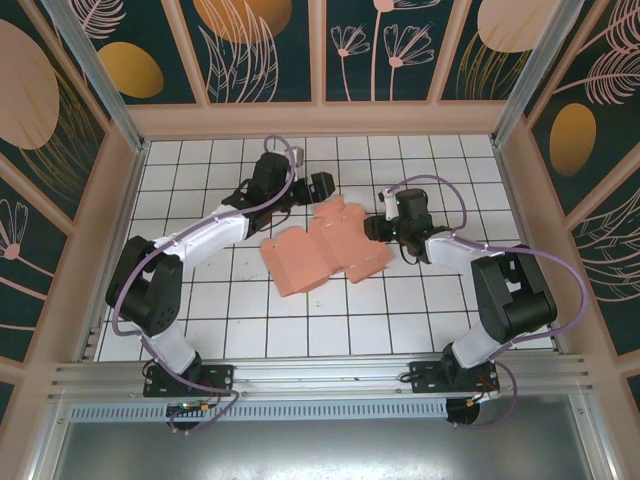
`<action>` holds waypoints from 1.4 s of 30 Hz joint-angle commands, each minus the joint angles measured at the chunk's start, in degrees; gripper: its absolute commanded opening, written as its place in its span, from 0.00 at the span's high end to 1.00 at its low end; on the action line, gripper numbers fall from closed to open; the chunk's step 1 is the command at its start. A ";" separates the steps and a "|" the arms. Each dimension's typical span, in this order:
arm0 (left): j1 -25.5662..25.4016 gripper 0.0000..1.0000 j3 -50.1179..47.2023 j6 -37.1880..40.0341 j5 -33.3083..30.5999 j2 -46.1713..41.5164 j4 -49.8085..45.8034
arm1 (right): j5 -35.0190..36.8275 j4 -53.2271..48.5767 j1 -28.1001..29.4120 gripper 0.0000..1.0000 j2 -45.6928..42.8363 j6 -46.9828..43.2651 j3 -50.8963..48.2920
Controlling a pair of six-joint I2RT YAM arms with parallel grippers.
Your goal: Fold the paper box
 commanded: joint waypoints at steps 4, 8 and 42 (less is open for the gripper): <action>0.02 0.13 -9.32 -1.99 -1.60 0.14 4.05 | -6.27 -9.55 -2.00 0.44 3.66 2.34 4.30; 0.04 0.13 -10.22 -1.20 -1.71 0.12 3.23 | -8.39 -11.40 -2.86 0.48 6.37 2.72 5.86; 0.10 0.11 -8.99 2.32 -5.67 -5.03 0.11 | -5.42 -13.99 -0.29 1.00 9.41 -2.88 8.66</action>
